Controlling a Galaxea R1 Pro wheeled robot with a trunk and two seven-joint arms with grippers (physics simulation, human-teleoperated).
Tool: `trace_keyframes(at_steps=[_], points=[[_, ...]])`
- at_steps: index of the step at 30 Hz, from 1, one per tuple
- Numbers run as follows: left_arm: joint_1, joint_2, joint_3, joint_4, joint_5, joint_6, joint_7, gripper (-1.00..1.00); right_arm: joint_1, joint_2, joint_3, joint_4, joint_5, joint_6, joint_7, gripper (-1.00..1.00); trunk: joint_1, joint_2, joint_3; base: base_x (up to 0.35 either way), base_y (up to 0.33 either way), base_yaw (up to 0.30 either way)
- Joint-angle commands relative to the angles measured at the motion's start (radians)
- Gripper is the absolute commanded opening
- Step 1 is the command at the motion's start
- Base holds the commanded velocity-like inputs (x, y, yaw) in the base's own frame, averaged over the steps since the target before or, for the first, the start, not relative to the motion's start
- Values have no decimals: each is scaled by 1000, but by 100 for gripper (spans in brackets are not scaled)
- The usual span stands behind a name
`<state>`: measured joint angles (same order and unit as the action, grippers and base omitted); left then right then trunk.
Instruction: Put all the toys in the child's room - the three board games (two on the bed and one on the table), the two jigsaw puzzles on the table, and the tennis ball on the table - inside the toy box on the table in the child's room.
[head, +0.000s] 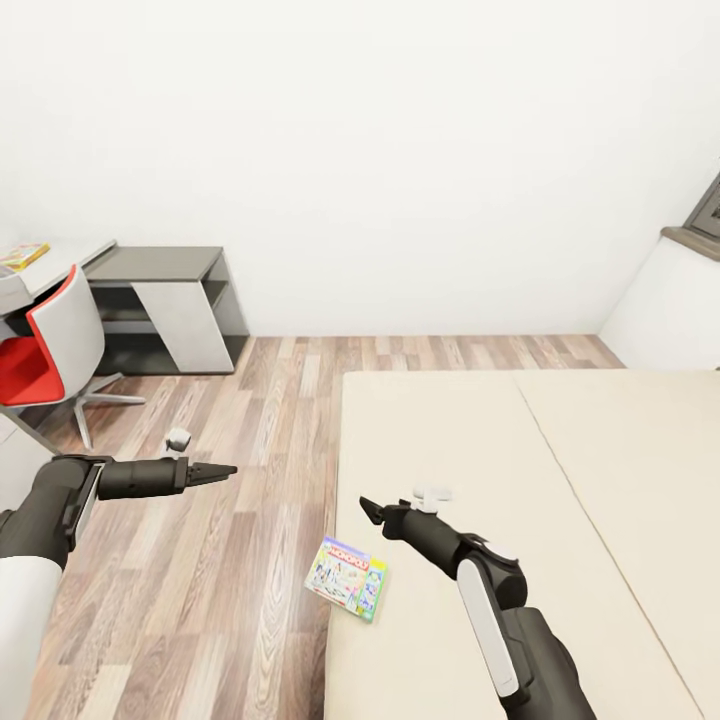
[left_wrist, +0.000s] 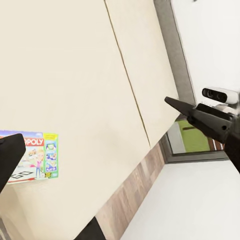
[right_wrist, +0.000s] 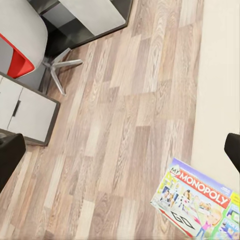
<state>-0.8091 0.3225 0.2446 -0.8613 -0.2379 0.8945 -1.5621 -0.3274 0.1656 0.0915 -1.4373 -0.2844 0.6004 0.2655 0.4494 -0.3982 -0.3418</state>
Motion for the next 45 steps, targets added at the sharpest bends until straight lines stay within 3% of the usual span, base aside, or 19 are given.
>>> trace_keyframes(at_steps=[1, 9, 27, 37, 45], points=[[-1, 0, 2, -1, -11, 11, -9, 100, -1, 0, -1, 4, -3, 4, 1, 100, 1, -2, 0, 0, 0, 0], [-1, 0, 2, 0, -11, 11, -9, 100, -1, 0, -1, 50, -2, -43, 1, 100, 1, -2, 13, 0, 0, 0], [-1, -1, 1, 1, -12, 13, -9, 100, 1, -2, -8, 84, -2, -51, 1, 100, 1, -2, 43, 0, 0, 0], [-1, -2, 1, 1, -12, 14, -7, 100, -2, -2, -18, 141, -1, -54, 1, 100, 1, -2, 60, 0, 0, 0], [-1, -2, 1, 1, -12, 14, -7, 100, -9, -3, -32, 206, -1, -100, 1, 100, 1, -2, 73, 0, 0, 0]])
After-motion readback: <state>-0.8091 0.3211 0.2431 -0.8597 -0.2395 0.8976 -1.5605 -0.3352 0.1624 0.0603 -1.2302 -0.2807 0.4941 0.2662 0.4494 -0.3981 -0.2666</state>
